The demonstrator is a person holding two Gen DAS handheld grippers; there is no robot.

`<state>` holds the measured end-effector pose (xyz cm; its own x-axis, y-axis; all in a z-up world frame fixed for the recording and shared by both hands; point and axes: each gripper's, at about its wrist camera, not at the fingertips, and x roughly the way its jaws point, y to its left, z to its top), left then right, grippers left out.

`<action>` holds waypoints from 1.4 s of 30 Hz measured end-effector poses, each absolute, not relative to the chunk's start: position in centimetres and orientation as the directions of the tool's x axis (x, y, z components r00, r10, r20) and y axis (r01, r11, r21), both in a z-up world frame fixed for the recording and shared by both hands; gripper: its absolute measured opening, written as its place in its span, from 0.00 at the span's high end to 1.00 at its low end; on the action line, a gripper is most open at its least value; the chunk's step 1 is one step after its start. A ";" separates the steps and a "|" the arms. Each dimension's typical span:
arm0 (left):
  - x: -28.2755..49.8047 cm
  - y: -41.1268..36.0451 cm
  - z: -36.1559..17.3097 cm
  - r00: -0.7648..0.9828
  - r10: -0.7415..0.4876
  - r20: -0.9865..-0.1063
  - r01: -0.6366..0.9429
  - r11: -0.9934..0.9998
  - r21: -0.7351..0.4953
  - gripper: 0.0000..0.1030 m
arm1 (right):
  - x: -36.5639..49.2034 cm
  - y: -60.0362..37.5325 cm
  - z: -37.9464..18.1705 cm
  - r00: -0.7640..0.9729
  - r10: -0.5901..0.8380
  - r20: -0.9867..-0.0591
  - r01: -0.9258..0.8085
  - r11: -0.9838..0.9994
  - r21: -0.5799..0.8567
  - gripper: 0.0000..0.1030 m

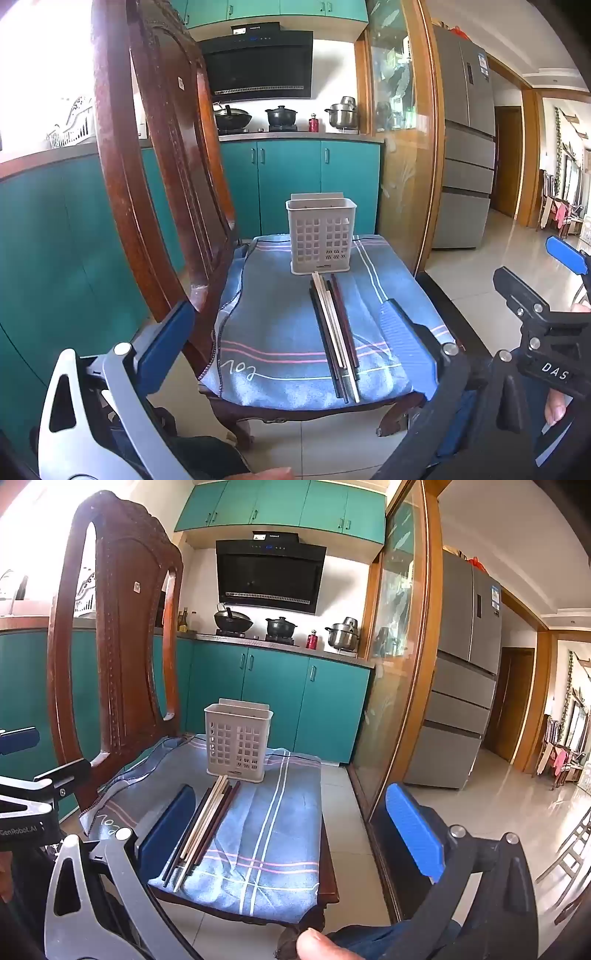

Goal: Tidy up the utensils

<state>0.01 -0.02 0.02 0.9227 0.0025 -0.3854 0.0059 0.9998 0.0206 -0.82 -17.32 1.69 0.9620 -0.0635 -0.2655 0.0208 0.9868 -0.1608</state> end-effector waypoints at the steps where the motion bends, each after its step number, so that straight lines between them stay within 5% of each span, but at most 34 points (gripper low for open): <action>1: 0.0 0.0 0.1 0.924 0.002 -0.383 0.007 1.000 0.021 0.03 | -0.8 -17.3 1.7 0.963 -0.063 -0.264 0.021 0.987 -0.161 0.03; 42: -0.2 0.0 1.4 0.931 0.012 -0.364 0.004 0.999 0.043 0.03 | -1.6 -17.7 2.6 0.966 -0.043 -0.256 0.016 0.994 -0.108 0.03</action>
<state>-0.24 0.03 1.38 0.9313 0.0119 -0.3641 0.0041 0.9991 0.0433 -1.62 -17.68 2.60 0.9657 -0.0432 -0.2559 0.0159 0.9941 -0.1078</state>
